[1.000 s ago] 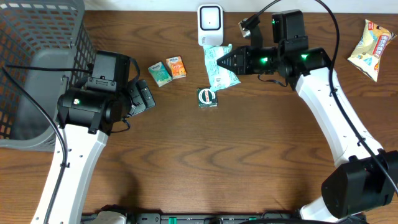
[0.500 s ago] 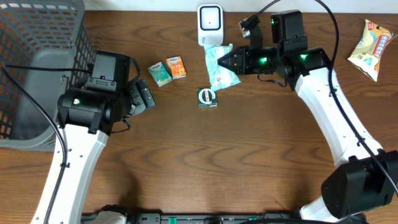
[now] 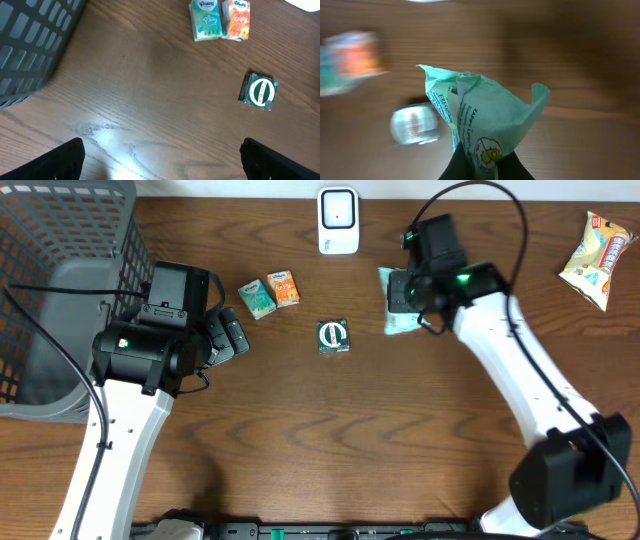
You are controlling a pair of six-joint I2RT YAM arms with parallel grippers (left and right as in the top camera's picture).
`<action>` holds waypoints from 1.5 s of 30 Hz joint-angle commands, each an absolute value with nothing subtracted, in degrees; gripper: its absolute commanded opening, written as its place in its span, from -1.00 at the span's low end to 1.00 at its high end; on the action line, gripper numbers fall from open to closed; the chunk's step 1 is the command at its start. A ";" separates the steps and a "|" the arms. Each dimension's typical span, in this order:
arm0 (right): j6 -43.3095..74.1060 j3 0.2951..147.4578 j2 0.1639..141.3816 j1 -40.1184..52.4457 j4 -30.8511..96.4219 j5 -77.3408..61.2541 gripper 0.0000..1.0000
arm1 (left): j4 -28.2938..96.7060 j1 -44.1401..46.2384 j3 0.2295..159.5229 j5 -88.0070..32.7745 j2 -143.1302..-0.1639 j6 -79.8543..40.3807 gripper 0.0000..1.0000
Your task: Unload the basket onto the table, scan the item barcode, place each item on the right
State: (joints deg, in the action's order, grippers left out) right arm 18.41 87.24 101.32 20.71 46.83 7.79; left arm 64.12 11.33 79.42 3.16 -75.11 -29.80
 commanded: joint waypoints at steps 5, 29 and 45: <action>17.96 84.16 111.18 26.15 47.40 46.28 -0.98 | 64.31 11.09 79.61 3.70 -74.91 -29.87 0.96; 19.00 86.19 121.34 40.25 54.85 32.60 0.18 | 64.31 11.09 79.61 3.70 -74.91 -29.87 0.96; 9.54 103.98 117.67 26.50 68.82 8.03 0.47 | 64.31 11.09 79.61 3.70 -74.91 -29.87 0.96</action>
State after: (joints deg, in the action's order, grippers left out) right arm 15.88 103.57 118.58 30.30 68.34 18.96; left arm 64.12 11.33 79.42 3.16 -75.11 -29.80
